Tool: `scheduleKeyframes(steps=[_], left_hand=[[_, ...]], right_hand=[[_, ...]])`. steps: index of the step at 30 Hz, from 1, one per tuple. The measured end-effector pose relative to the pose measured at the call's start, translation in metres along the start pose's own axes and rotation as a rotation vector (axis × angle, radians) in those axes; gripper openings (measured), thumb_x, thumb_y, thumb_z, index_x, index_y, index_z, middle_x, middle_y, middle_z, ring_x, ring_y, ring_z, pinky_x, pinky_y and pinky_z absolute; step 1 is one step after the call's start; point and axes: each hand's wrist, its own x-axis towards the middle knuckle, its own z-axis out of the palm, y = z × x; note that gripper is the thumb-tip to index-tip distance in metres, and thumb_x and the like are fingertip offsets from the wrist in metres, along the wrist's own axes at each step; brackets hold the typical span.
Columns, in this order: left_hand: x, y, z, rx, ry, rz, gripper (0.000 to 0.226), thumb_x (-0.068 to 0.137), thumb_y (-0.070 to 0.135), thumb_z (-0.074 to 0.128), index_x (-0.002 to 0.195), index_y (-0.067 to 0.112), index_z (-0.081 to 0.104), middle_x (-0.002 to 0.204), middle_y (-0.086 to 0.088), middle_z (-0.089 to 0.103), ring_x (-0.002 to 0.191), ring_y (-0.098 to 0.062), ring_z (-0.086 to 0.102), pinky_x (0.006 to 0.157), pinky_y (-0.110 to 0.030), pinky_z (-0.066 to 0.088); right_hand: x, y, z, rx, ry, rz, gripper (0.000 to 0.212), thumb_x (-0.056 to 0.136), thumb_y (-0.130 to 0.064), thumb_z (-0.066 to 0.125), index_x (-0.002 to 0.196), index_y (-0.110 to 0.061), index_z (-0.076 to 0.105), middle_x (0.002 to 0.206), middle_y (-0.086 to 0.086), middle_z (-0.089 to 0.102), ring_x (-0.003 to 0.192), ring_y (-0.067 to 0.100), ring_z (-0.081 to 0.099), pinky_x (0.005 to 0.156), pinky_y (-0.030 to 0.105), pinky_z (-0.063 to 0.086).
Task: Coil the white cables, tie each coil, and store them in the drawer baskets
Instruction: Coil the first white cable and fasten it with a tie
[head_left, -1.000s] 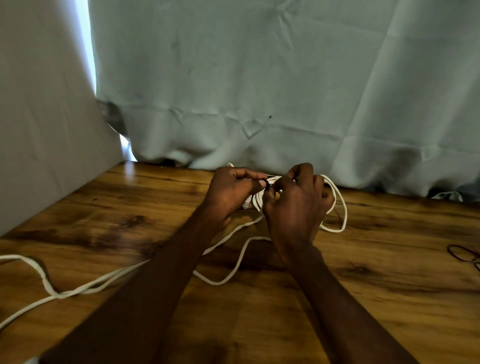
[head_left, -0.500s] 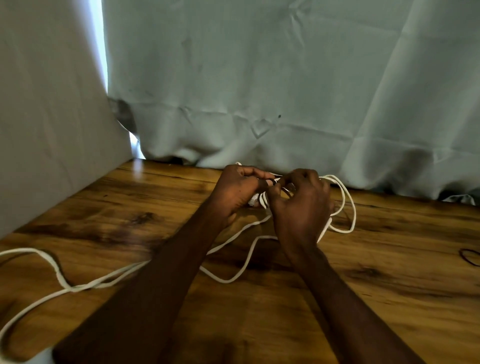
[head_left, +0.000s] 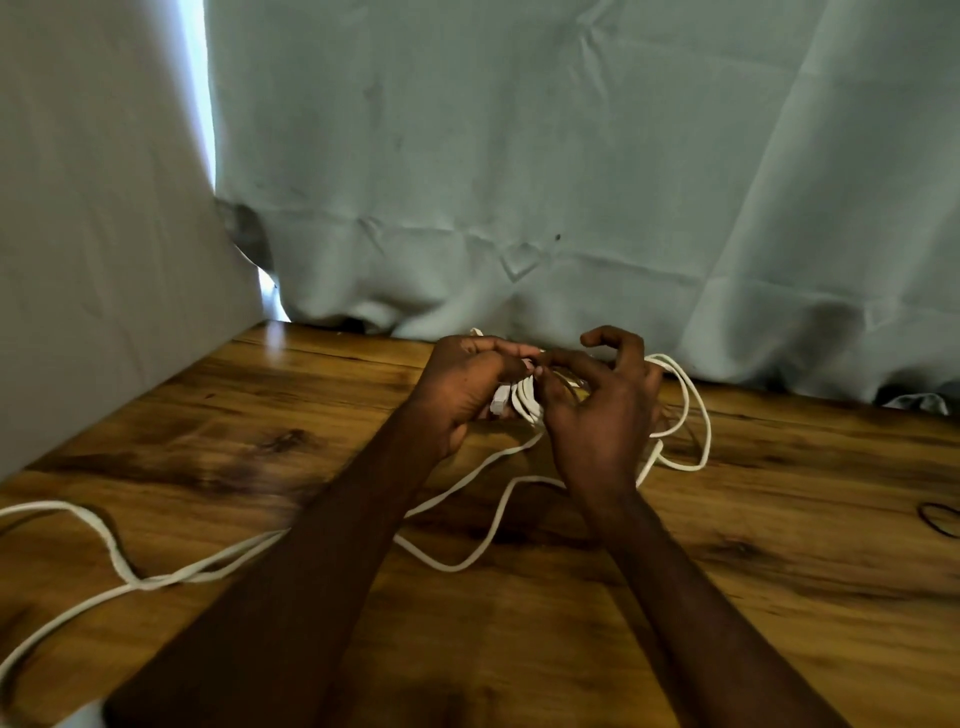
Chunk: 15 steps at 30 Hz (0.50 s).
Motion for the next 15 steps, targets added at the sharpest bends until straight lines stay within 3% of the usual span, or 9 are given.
scheduleKeyframes(steps=[2,6,8,11,15], left_hand=[[-0.0009,0.0026,-0.001,0.007,-0.015,-0.019,0.023,0.086,-0.004,0.068,0.106,0.001,0.078,0.098,-0.02,0.078,0.091,-0.036,0.075,0.084,-0.049,0.06],[-0.0013,0.0073,0.0004,-0.025,0.017,-0.074,0.025,0.087,-0.004,0.068,0.107,0.006,0.078,0.082,-0.007,0.078,0.062,-0.013,0.072,0.059,-0.027,0.056],[-0.0016,0.0059,0.0028,-0.033,0.014,-0.092,0.025,0.088,-0.004,0.068,0.108,0.006,0.078,0.081,-0.005,0.078,0.06,-0.01,0.071,0.052,-0.022,0.055],[-0.0012,0.002,0.0055,-0.032,-0.003,-0.094,0.024,0.089,-0.004,0.068,0.108,0.006,0.078,0.083,-0.005,0.078,0.062,-0.009,0.072,0.051,-0.021,0.055],[-0.0001,0.0002,0.0062,-0.025,-0.023,-0.09,0.023,0.09,-0.003,0.068,0.107,0.008,0.078,0.088,-0.005,0.079,0.069,-0.012,0.073,0.061,-0.027,0.062]], right_hand=[[0.0012,0.0023,0.001,0.018,-0.005,-0.009,0.013,0.082,-0.033,0.08,0.095,-0.032,0.08,0.128,-0.009,0.054,0.117,0.022,0.047,0.087,0.052,0.048],[0.0004,0.0013,0.0018,-0.046,0.043,0.031,0.006,0.08,-0.03,0.078,0.085,-0.027,0.078,0.119,-0.003,0.056,0.111,0.024,0.051,0.087,0.05,0.05],[-0.002,-0.0015,0.0019,-0.112,0.053,0.093,0.005,0.078,-0.031,0.077,0.082,-0.028,0.077,0.118,-0.003,0.056,0.111,0.026,0.052,0.086,0.047,0.05],[-0.0034,-0.0034,0.0009,-0.226,0.054,0.124,0.008,0.079,-0.034,0.074,0.083,-0.028,0.076,0.118,-0.003,0.056,0.113,0.028,0.052,0.087,0.049,0.05],[-0.0024,-0.0019,-0.0008,-0.42,0.048,0.009,0.018,0.082,-0.035,0.071,0.094,-0.023,0.077,0.12,0.0,0.057,0.113,0.03,0.053,0.089,0.046,0.041]])
